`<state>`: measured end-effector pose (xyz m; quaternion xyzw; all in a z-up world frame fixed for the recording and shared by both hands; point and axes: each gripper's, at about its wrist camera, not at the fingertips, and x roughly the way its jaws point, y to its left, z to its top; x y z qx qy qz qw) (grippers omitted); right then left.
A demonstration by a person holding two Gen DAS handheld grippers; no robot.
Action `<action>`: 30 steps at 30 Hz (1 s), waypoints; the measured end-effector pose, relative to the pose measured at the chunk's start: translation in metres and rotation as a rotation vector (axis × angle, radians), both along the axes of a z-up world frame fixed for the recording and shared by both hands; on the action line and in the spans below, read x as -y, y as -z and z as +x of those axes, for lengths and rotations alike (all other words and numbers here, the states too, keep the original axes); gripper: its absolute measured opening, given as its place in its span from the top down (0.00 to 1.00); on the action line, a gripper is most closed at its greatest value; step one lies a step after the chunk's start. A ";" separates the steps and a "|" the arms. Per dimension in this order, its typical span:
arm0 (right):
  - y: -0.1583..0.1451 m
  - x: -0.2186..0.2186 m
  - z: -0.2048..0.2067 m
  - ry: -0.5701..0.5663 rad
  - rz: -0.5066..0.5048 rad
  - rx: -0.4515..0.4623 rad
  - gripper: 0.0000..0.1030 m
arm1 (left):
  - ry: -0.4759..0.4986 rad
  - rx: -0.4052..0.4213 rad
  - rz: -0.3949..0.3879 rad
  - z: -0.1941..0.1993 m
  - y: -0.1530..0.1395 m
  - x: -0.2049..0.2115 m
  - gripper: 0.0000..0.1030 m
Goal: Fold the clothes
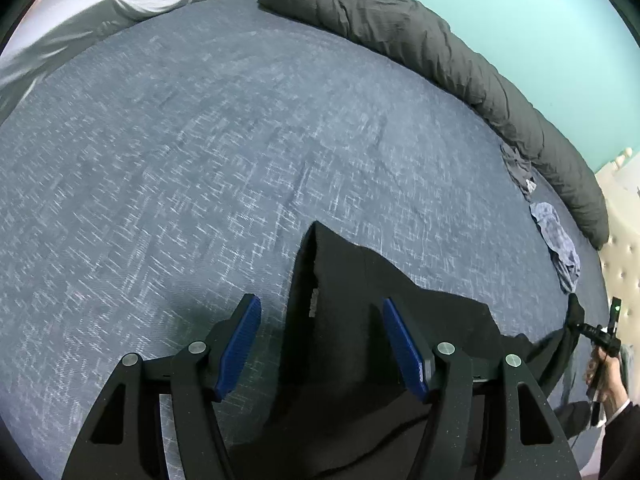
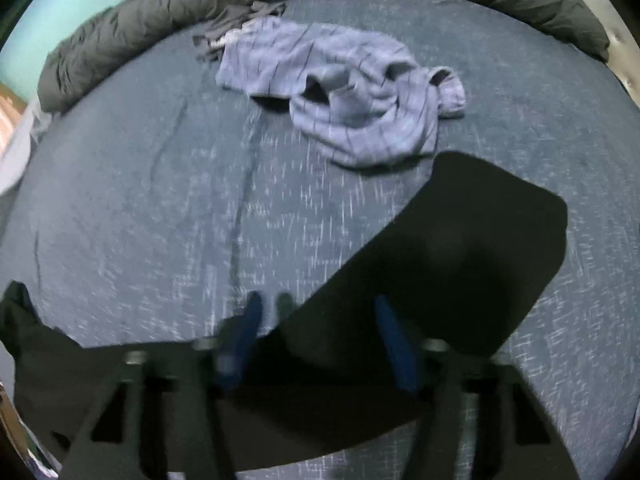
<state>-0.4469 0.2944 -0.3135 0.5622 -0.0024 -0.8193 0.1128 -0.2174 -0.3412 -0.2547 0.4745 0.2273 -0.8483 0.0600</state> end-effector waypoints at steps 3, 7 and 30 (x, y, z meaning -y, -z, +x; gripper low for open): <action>-0.008 -0.016 0.012 0.023 -0.045 -0.046 0.94 | 0.008 0.005 -0.005 0.001 0.001 -0.003 0.35; -0.025 -0.052 0.040 0.059 -0.092 -0.100 0.96 | -0.003 -0.004 0.013 0.005 -0.003 -0.005 0.35; -0.045 -0.181 0.124 0.285 -0.089 -0.215 0.45 | -0.038 0.007 0.013 0.016 -0.012 -0.005 0.32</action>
